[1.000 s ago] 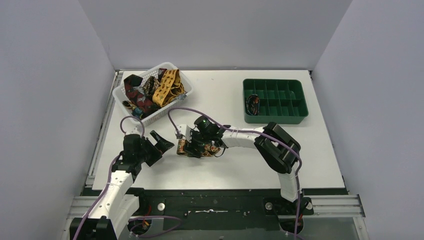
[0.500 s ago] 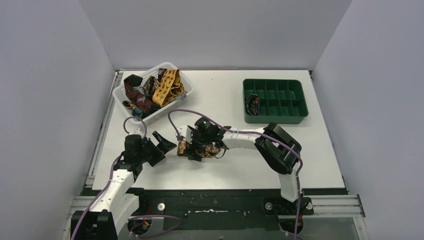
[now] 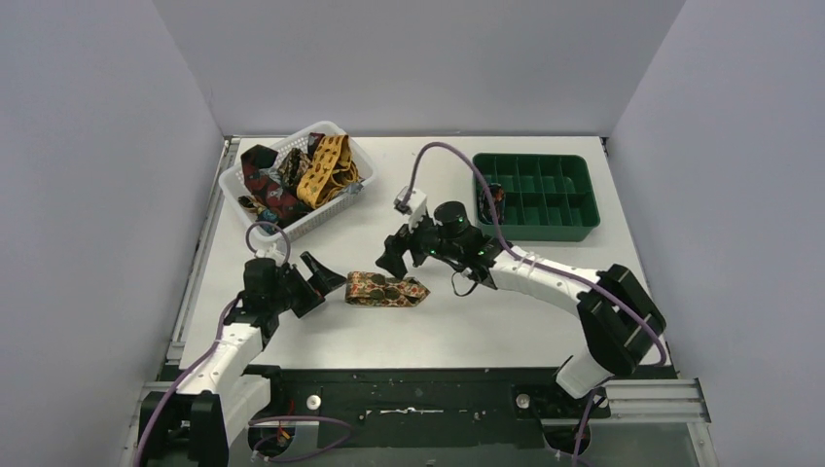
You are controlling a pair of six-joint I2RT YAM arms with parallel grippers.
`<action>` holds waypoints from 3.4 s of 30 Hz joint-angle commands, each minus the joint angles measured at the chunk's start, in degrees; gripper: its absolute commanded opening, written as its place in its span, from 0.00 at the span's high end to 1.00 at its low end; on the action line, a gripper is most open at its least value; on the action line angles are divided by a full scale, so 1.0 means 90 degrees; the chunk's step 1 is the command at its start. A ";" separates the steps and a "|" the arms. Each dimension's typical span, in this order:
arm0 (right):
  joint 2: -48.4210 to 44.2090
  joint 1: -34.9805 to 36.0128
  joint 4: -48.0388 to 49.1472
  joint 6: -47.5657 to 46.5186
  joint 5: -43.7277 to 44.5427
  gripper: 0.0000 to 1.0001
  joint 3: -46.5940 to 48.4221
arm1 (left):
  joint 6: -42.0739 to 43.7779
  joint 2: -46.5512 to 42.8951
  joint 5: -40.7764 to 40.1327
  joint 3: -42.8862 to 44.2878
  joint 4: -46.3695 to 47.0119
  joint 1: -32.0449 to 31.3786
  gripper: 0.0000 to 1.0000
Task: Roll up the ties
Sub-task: Roll the tie at the center of the board.
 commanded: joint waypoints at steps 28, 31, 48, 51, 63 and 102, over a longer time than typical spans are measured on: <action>0.1510 -0.0124 -0.0453 0.5080 -0.0344 0.54 0.0472 | 0.0486 0.1292 0.0841 0.0279 0.1436 -0.0090 0.12; 0.1655 -0.0123 -0.0630 0.5102 -0.0341 0.58 0.0521 | 0.0505 0.1343 0.0788 0.0279 0.1446 -0.0105 0.13; 0.1903 -0.0245 -0.0821 0.4917 -0.0229 0.68 0.0321 | 0.0547 0.2252 0.0274 0.0454 0.2034 -0.0964 0.18; 0.1944 -0.0260 -0.0849 0.4882 -0.0259 0.68 0.0294 | 0.0605 0.2403 0.0326 0.0483 0.2042 -0.1016 0.20; 0.1893 -0.0298 -0.0843 0.4907 -0.0446 0.68 0.0308 | 0.0716 0.2622 0.0239 0.0689 0.1979 -0.1296 0.46; -0.0202 -0.1861 -0.1380 0.4147 0.0437 0.59 -0.1022 | 0.1444 0.4028 -0.7288 0.4967 -0.4202 -0.4798 0.61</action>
